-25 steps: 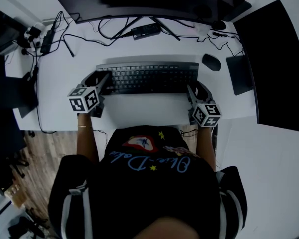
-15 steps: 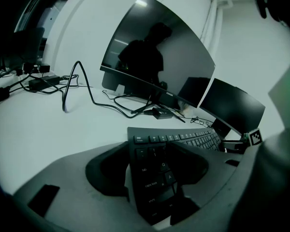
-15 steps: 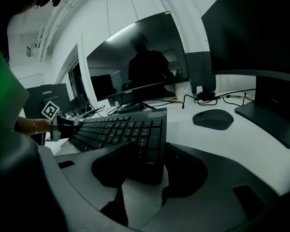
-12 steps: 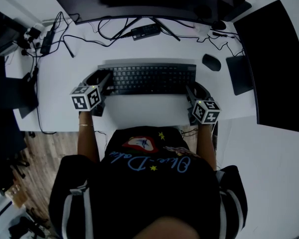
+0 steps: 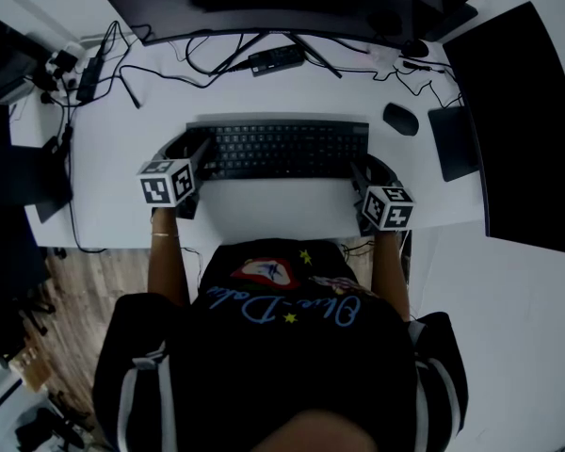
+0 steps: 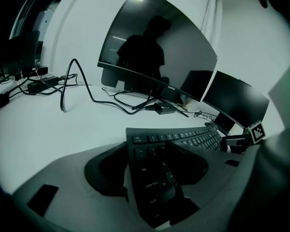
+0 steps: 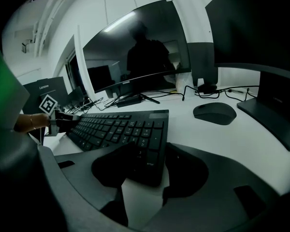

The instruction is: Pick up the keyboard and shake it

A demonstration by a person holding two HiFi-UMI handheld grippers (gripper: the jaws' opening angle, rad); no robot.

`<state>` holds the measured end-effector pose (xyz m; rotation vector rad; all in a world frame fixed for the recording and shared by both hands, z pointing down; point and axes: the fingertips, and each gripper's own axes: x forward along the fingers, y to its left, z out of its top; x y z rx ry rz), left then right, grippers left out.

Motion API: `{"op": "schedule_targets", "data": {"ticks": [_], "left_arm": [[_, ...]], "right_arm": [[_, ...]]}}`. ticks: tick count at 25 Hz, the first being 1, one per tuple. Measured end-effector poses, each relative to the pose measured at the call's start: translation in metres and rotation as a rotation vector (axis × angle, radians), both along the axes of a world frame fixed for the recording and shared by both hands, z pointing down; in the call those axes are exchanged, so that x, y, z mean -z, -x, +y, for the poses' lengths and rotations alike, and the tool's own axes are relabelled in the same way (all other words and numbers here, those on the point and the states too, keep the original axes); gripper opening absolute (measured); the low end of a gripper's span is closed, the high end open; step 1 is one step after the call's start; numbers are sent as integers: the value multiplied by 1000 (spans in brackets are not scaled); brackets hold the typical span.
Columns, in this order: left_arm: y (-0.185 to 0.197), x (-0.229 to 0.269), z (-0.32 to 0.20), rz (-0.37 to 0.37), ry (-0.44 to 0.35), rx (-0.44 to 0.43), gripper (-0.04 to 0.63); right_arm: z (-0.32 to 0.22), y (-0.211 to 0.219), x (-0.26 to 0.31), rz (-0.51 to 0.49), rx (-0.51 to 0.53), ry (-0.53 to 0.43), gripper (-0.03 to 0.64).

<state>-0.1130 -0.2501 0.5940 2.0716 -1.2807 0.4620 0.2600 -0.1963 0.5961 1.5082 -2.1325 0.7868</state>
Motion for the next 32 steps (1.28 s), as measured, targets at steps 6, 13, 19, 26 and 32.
{"op": "schedule_targets", "data": {"ticks": [6, 13, 19, 26, 32], "left_arm": [[0, -5, 0, -22, 28, 3, 224], [-1, -10, 2, -34, 95, 0, 227], [0, -10, 1, -36, 92, 3, 227], [1, -10, 2, -40, 77, 11, 230], [12, -4, 2, -15, 40, 51, 225]], "right_arm": [[-1, 0, -2, 4, -2, 23, 175], [-1, 0, -3, 26, -5, 16, 176], [-2, 0, -1, 46, -8, -6, 176], [-2, 0, -1, 50, 0, -16, 176], [-2, -9, 6, 38, -66, -34, 190]]}}
